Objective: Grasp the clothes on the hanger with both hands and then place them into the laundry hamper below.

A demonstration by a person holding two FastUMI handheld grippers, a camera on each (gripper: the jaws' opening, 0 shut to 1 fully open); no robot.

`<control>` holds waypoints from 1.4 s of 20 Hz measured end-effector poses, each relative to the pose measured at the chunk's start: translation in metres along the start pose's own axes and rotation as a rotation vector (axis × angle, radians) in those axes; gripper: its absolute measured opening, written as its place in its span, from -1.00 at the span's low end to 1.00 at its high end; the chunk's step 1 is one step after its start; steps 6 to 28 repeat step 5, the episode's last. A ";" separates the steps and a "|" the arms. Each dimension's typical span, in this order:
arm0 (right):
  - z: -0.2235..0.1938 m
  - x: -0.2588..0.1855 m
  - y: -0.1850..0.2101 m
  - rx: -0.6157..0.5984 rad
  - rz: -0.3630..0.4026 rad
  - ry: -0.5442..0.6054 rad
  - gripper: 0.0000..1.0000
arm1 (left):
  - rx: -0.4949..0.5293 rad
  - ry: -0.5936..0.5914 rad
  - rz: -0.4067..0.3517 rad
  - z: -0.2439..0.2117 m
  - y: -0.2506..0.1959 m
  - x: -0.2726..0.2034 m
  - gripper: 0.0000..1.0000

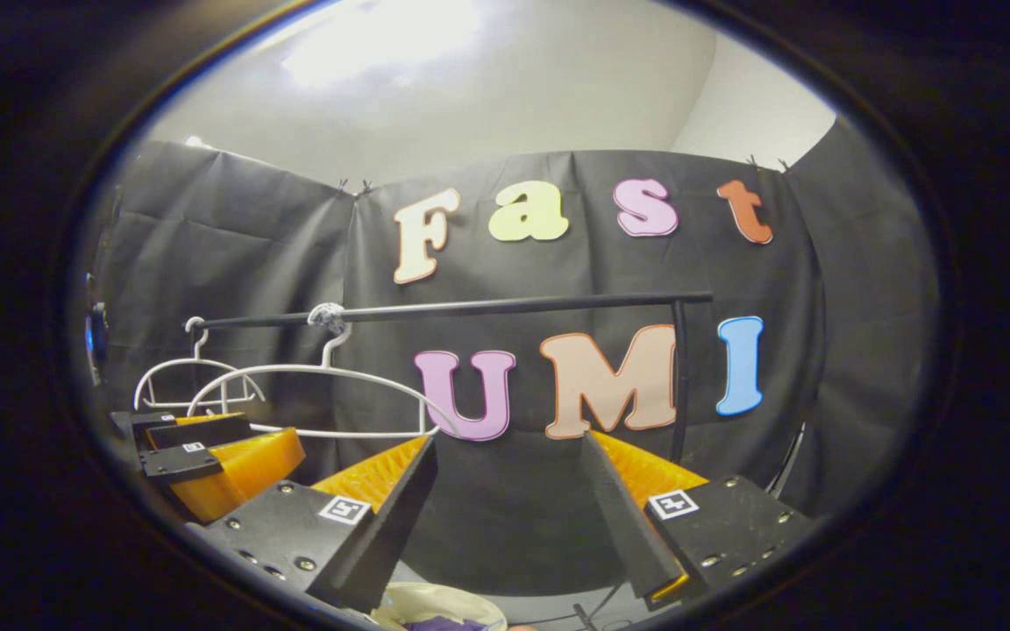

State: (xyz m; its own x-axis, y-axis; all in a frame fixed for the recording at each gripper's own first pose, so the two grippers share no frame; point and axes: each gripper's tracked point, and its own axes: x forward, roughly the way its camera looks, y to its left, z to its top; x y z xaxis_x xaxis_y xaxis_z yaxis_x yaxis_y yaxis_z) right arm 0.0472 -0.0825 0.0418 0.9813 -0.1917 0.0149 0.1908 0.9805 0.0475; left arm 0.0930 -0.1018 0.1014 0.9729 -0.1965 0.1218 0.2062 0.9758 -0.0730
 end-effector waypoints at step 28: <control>0.011 -0.010 -0.015 -0.011 -0.018 -0.017 0.98 | -0.001 -0.020 -0.024 0.008 -0.018 -0.003 0.84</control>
